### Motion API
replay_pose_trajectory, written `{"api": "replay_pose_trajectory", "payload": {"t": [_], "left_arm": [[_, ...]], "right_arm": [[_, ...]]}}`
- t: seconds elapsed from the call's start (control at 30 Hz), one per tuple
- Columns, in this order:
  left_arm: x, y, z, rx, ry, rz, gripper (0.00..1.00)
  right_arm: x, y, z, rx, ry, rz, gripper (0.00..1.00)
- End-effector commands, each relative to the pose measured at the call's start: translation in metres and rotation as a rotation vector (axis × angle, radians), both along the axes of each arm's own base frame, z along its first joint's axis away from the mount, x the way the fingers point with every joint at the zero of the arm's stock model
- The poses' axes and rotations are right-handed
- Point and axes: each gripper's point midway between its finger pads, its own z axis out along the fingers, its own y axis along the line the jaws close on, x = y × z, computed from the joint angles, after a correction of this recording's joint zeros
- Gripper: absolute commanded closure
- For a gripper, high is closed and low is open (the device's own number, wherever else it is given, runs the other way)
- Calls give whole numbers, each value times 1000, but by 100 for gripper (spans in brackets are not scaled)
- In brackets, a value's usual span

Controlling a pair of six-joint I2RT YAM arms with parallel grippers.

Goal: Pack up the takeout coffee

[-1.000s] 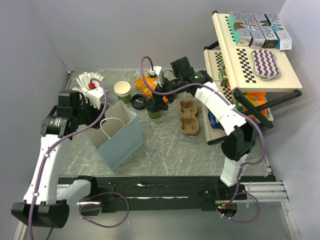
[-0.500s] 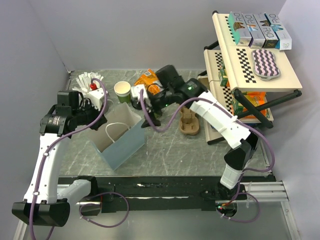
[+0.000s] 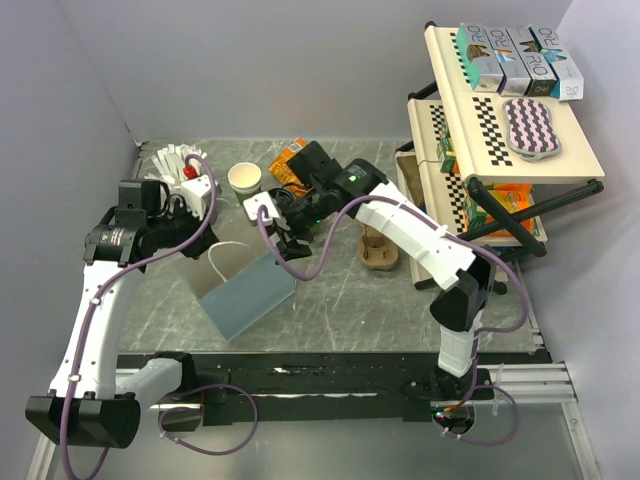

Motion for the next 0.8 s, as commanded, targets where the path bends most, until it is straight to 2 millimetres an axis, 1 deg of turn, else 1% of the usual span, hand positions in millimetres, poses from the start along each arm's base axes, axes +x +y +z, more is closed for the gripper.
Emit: {"api": "replay_pose_trajectory", "payload": {"t": [0.0,0.03,0.07,0.1,0.17,0.2,0.27,0.3,0.33,0.37,0.4,0.47,0.5,0.57,0.6,0.7,0.73,0.77], "left_arm": [[5,-6,11,-32,-42,-29,99],[5,-6,12,-32,-41,-31,99],[5,-6,11,-31,-40,-34,99],[4,-6,12,-30,-40,-34,99],[3,-8,15,-35,-38,-49,99],[4,-9,22,-39,-52,-54,99],[3,-11,29,-50,-40,-60,99],[4,-12,45,-57,-69,-62,99],[5,-13,49,-64,-61,-59,99],[4,-13,55,-70,-54,-55,99],[6,-12,71,-69,-85,-43,99],[9,-10,80,-66,-82,-25,99],[9,-7,91,-54,-103,-11,99],[13,-5,97,-40,-105,-4,99],[15,-3,102,-32,-107,2,99],[17,-4,116,-28,-125,-8,99],[15,-4,117,-31,-117,-12,99],[16,-4,123,-32,-131,-14,99]], "right_arm": [[-4,7,0,-4,4,24,37],[-5,9,0,-1,9,24,40],[-9,11,1,4,9,30,47],[-10,12,2,5,15,25,67],[-14,16,9,28,-5,25,86],[-17,16,16,45,-6,18,100],[-18,20,29,86,11,-4,100],[-21,20,41,113,11,-7,100],[-21,22,54,149,2,-11,100],[-24,22,62,165,24,-20,100],[-25,21,75,193,19,-25,100],[-25,24,93,239,19,-44,100],[-26,23,102,263,12,-48,100],[-26,23,115,294,4,-61,100],[-26,23,125,313,-8,-66,100],[-24,22,139,344,-32,-78,100],[-25,22,142,349,-35,-80,100],[-25,21,145,357,-41,-81,100]]}}
